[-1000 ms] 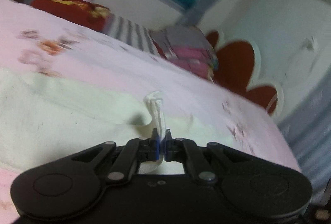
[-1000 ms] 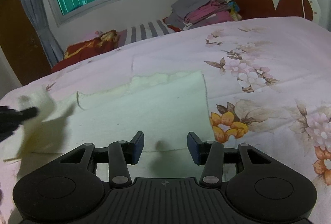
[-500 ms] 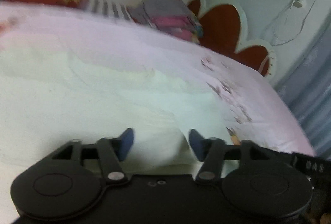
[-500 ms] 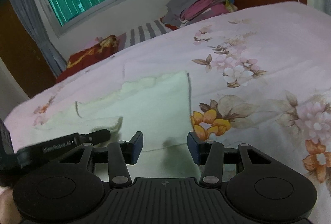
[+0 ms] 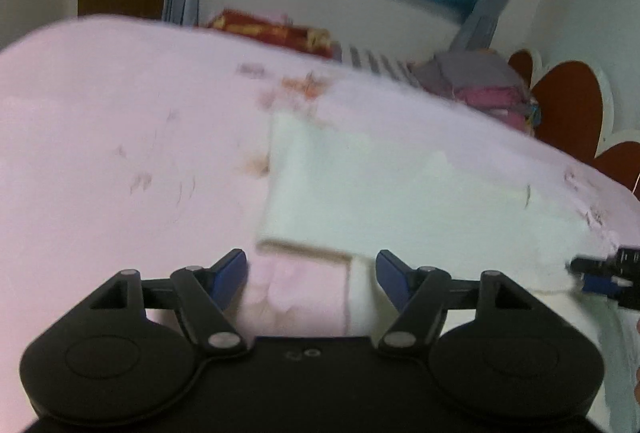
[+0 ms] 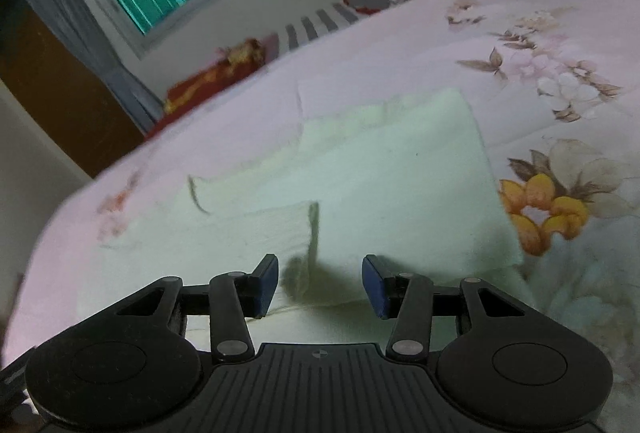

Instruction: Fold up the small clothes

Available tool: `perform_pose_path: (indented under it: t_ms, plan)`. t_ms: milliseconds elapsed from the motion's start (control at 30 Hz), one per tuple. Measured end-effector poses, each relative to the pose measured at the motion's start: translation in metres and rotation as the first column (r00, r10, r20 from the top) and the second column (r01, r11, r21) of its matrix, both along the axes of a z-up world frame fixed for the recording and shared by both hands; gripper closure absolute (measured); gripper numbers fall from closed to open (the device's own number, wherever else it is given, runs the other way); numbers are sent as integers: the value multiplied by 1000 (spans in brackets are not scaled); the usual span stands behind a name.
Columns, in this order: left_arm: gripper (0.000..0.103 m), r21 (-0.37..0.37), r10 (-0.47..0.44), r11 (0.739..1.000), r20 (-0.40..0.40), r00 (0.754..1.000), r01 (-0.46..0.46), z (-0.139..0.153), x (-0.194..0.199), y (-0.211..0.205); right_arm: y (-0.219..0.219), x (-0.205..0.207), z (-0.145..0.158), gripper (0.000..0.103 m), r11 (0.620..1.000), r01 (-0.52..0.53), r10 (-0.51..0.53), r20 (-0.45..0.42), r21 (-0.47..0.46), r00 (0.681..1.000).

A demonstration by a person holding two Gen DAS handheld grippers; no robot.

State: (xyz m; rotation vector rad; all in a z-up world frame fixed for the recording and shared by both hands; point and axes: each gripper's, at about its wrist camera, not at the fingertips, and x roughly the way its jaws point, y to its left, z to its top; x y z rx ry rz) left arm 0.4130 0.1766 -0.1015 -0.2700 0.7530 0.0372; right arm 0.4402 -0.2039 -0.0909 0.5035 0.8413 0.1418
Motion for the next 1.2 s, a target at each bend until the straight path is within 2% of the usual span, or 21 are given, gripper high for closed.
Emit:
perform_pose_path:
  t_ms: [67, 200, 233, 267, 367, 467, 533, 633, 700, 800, 1200]
  plan:
    - [34, -4, -6, 1000, -8, 1000, 6, -7, 4, 2, 8, 5, 0, 56, 1000, -14, 15, 8, -21, 1000]
    - [33, 51, -35, 998, -15, 999, 36, -9, 19, -10, 26, 12, 0, 56, 996, -69, 70, 13, -52, 997]
    - [33, 69, -46, 996, -22, 999, 48, -10, 19, -8, 33, 12, 1, 67, 994, -85, 86, 20, -70, 996]
    - [33, 88, -58, 994, -31, 998, 60, -10, 22, -11, 39, 13, 1, 97, 991, -95, 98, 30, -92, 995]
    - [33, 117, -83, 989, -40, 996, 88, -11, 25, -14, 48, 15, -3, 97, 983, -123, 129, 35, -137, 991]
    - [34, 100, -93, 990, -32, 995, 96, -12, 25, -11, 42, 8, 4, 98, 980, -102, 118, 83, -171, 990]
    - [35, 111, -108, 988, -35, 994, 111, -12, 25, -12, 20, 1, 14, 98, 983, 20, 7, 142, -184, 990]
    - [35, 123, -126, 984, -33, 992, 129, -13, 25, -12, -18, -2, 12, 98, 967, 149, -124, 128, -206, 984]
    - [35, 124, -130, 983, -32, 991, 133, -13, 25, -13, -37, -3, 6, 98, 970, 155, -139, 94, -190, 986]
    - [35, 122, -133, 983, -33, 991, 136, -13, 25, -13, -44, -9, 3, 98, 968, 146, -130, 90, -203, 987]
    - [35, 112, -139, 983, -41, 989, 143, -13, 30, -12, -40, -12, -1, 98, 970, 127, -115, 69, -208, 991]
